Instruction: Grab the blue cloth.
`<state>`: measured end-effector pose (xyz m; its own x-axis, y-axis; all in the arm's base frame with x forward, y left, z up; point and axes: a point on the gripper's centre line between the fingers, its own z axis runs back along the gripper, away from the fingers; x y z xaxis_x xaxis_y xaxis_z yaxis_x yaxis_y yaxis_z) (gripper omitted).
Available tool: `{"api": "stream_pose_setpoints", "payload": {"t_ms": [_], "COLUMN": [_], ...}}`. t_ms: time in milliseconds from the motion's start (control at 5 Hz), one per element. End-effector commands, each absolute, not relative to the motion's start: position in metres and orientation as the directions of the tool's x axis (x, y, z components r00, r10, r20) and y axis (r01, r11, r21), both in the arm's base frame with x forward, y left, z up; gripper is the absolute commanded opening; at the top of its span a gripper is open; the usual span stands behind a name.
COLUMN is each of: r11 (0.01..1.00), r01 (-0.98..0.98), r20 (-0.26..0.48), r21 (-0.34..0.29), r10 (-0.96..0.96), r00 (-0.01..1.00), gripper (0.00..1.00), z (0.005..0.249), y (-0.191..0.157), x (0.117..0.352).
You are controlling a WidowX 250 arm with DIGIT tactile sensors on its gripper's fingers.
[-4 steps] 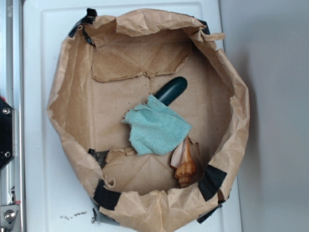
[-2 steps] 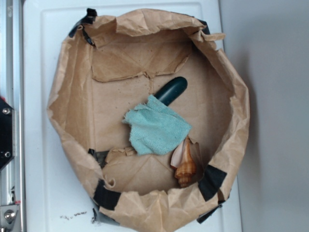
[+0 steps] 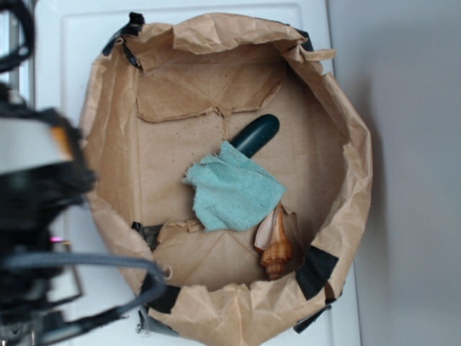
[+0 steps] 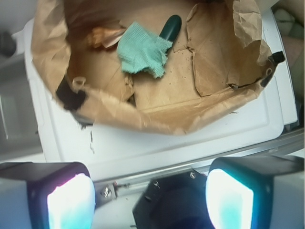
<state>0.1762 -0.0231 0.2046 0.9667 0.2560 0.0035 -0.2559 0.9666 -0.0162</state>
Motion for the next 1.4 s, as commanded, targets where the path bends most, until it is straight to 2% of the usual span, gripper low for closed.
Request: {"api": "stream_pose_setpoints", "payload": {"t_ms": [0, 600, 800, 1000, 1200], "r11": [0.932, 0.932, 0.897, 0.901, 0.911], "r01": [-0.362, -0.362, -0.438, -0.427, -0.411], "r20": [0.091, 0.091, 0.174, 0.161, 0.097], "r21": [-0.011, -0.011, -0.056, -0.069, -0.035], "r10": [0.361, 0.361, 0.44, 0.433, 0.413], "r00": [0.928, 0.928, 0.881, 0.887, 0.906], "gripper": [1.0, 1.0, 1.0, 1.0, 1.0], "z": [0.193, 0.193, 0.167, 0.153, 0.129], "y": [-0.024, -0.024, -0.019, -0.018, -0.02], "x": [0.195, 0.195, 0.216, 0.232, 0.253]}}
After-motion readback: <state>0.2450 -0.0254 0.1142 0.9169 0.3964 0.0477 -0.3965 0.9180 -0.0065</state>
